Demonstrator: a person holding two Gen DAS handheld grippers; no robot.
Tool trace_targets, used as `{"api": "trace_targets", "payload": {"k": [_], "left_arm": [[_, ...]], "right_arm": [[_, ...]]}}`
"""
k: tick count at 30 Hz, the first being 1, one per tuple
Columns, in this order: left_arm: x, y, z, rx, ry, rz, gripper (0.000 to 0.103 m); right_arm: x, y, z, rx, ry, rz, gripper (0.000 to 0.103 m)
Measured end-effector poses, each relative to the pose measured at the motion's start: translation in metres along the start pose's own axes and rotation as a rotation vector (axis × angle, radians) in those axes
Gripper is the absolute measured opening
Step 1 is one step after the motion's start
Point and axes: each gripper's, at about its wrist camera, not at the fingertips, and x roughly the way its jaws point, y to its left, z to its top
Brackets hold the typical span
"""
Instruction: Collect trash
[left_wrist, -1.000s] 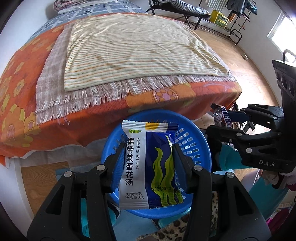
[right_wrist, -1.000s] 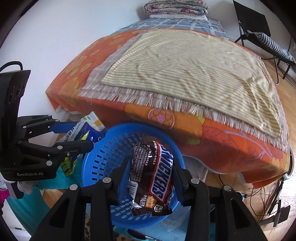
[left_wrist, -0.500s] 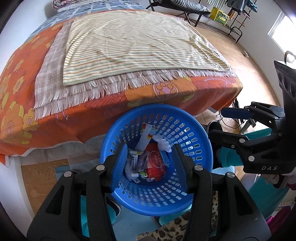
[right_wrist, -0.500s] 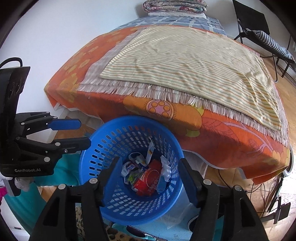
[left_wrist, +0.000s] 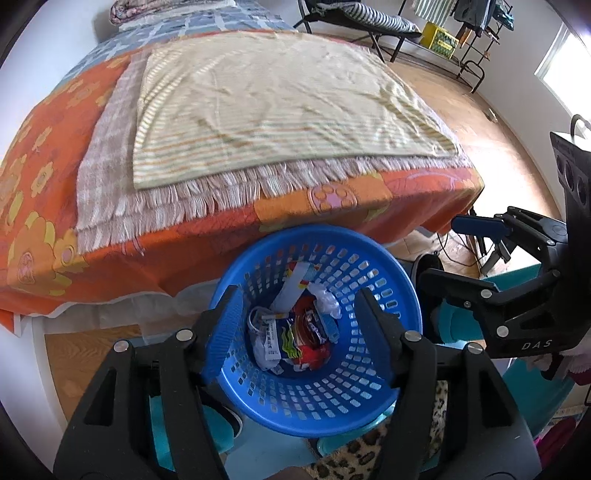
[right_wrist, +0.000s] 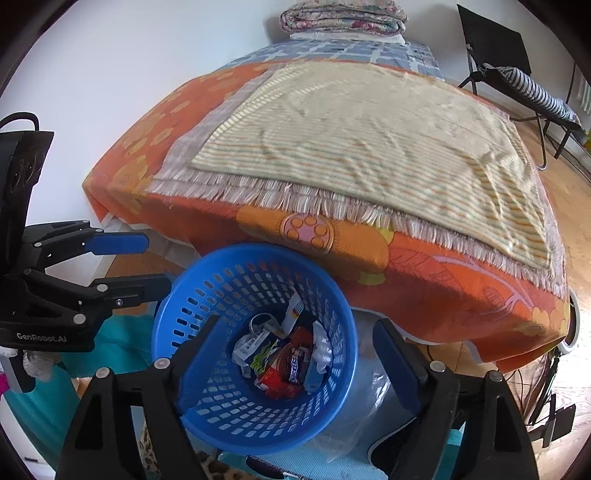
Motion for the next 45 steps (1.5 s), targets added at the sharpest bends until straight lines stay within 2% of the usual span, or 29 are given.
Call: {"api": "trace_targets", "payload": {"k": [9, 11, 25, 34, 36, 38, 42, 45], "left_arm": [[-0.028, -0.001, 0.027, 0.016, -0.092, 0.050, 0.067], [-0.033, -0.001, 0.035, 0.008, -0.115, 0.051, 0.071], [-0.068, 0.001, 0.097, -0.030, -0.279, 0.043, 0.072], [-0.069, 0.007, 0.121, -0.071, -0.321, 0.041, 0.072], [-0.069, 0.009, 0.123, -0.077, -0.328, 0.044, 0.076], [-0.072, 0.007, 0.124, -0.069, -0.358, 0.063, 0.089], [-0.074, 0.002, 0.126, -0.047, -0.387, 0.080, 0.091], [-0.072, 0.004, 0.127, -0.060, -0.391, 0.068, 0.094]], "right_arm": [[-0.028, -0.007, 0.019, -0.010, -0.089, -0.040, 0.092], [-0.035, -0.010, 0.025, -0.011, -0.107, -0.047, 0.092], [-0.079, -0.039, 0.084, 0.009, -0.259, -0.050, 0.095], [-0.092, -0.049, 0.110, 0.019, -0.336, -0.054, 0.095], [-0.091, -0.051, 0.112, 0.028, -0.345, -0.050, 0.095], [-0.090, -0.054, 0.114, 0.039, -0.348, -0.045, 0.095], [-0.084, -0.060, 0.116, 0.057, -0.357, -0.039, 0.103], [-0.081, -0.063, 0.117, 0.059, -0.357, -0.041, 0.103]]}}
